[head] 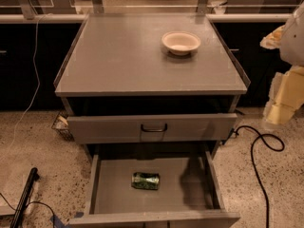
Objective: Pick green can from middle drawer and place on counter
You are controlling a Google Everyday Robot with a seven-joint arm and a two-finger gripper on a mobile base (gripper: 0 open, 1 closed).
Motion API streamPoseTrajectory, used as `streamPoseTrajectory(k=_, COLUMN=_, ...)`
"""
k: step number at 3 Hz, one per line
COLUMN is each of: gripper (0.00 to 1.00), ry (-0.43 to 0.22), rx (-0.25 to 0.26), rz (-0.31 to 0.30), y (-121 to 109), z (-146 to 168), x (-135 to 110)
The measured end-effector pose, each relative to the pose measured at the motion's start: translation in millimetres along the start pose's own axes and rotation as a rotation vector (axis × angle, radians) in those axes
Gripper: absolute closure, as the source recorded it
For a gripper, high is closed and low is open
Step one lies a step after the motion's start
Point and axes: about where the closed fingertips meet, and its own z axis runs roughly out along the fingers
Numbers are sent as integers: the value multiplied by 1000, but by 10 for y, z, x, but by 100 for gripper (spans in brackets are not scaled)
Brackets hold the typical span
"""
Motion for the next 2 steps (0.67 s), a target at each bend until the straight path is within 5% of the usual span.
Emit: streamPoseTrajectory(k=2, gripper=0, ry=1, rx=6, rz=14, y=-12, z=5, x=-31)
